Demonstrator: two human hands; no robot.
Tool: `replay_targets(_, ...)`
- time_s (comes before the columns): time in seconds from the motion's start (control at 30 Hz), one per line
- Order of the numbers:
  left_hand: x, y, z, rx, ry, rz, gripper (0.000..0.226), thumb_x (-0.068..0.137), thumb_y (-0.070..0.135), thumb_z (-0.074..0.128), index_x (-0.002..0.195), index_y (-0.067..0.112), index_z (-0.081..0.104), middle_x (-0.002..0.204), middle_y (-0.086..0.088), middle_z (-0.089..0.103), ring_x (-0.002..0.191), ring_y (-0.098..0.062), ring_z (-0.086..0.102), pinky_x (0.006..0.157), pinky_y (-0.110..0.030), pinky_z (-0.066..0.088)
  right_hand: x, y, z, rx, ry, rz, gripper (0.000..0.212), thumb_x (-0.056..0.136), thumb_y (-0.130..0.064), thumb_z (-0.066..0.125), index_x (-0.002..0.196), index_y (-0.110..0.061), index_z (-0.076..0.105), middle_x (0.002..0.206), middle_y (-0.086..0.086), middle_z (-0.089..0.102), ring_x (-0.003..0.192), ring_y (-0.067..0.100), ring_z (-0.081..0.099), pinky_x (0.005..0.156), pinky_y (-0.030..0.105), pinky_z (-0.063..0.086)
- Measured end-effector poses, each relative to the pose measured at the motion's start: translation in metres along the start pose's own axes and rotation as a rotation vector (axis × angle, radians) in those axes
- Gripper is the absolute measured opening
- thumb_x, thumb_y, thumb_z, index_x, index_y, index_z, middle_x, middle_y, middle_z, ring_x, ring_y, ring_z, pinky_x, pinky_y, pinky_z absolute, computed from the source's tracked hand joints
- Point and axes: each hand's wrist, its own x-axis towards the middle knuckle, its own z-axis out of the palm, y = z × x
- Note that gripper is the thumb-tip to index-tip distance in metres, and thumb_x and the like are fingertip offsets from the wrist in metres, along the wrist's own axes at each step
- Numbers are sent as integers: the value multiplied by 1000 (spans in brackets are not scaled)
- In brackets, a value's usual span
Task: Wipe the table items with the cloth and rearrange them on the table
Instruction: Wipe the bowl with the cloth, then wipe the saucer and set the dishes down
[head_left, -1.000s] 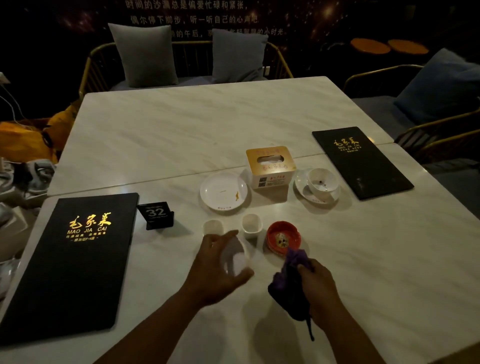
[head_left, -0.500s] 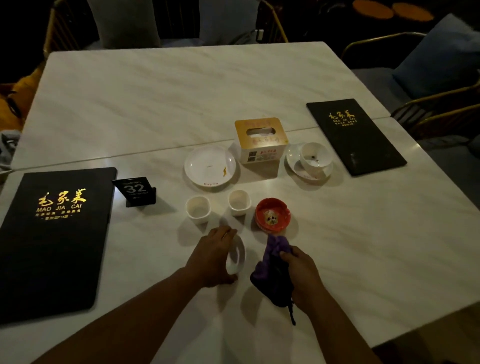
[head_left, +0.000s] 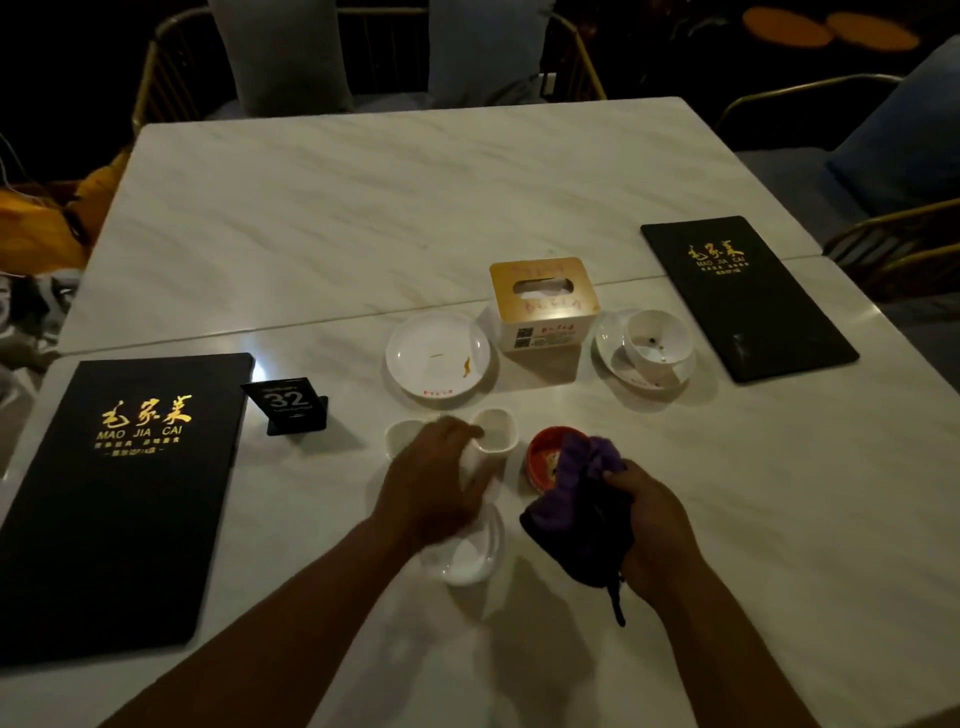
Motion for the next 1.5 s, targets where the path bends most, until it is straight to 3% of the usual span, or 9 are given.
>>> replay_targets(0.1,52,-22,-12,-126,283,-246,28,96,32,56,83,9,67,86,-8,64,78,-23,59,70,-38,50,5,-31,12,48,-88,-67,24,94,-9,53,113,-10,68,113,20,71,106,36,68,98,52,51)
replay_targets(0.2,99,-53,-17,-137,158,-650,51,102,42,42,97,3,74,98,-15,71,93,-31,64,79,-34,48,15,-55,21,106,-192,-119,34,100,-13,50,132,-19,59,125,13,68,116,33,64,103,51,46)
replay_targets(0.27,117,-72,-12,-233,89,-852,36,97,27,51,112,-3,65,109,-19,66,99,-34,62,74,-32,47,25,-63,28,134,-217,-131,37,102,-13,47,137,-19,55,128,12,66,118,32,64,105,51,45)
replay_targets(0.37,132,-92,-2,-433,21,-1081,33,83,10,63,112,-6,59,98,-18,63,87,-32,65,52,-28,46,39,-70,39,144,-201,-137,35,102,-14,47,135,-18,57,127,10,67,117,31,65,106,54,44)
replay_targets(0.47,143,-112,8,-504,-8,-1179,30,82,12,71,106,-6,63,90,-20,69,78,-32,71,60,-35,60,53,-74,46,181,-210,-112,33,102,-15,47,133,-19,59,126,9,68,116,31,65,105,53,45)
replay_targets(0.77,153,-135,23,-610,28,-1232,47,77,14,84,114,-5,62,105,-20,69,82,-31,70,62,-36,62,76,-68,58,208,-192,-54,35,101,-14,47,134,-19,58,126,8,68,116,28,65,101,51,48)
replay_targets(0.93,157,-131,19,-832,31,-1216,37,91,1,66,126,-3,55,109,-20,65,82,-31,67,44,-33,57,77,-70,64,186,-195,-52,35,102,-15,45,135,-18,57,126,8,68,115,28,66,102,50,48)
replay_targets(1.2,148,-114,-7,-1000,99,-1101,42,92,-10,55,130,4,44,129,-21,49,92,-32,62,54,-40,58,66,-78,81,122,-212,-77,32,103,-16,47,132,-22,59,120,5,71,109,25,69,96,49,52)
replay_targets(1.5,91,-80,-69,-1323,171,-877,65,89,-17,50,143,17,42,129,-13,52,102,-37,64,67,-45,61,31,-87,121,-481,-56,-604,30,102,-23,50,126,-41,49,112,-11,65,92,8,69,79,32,59)
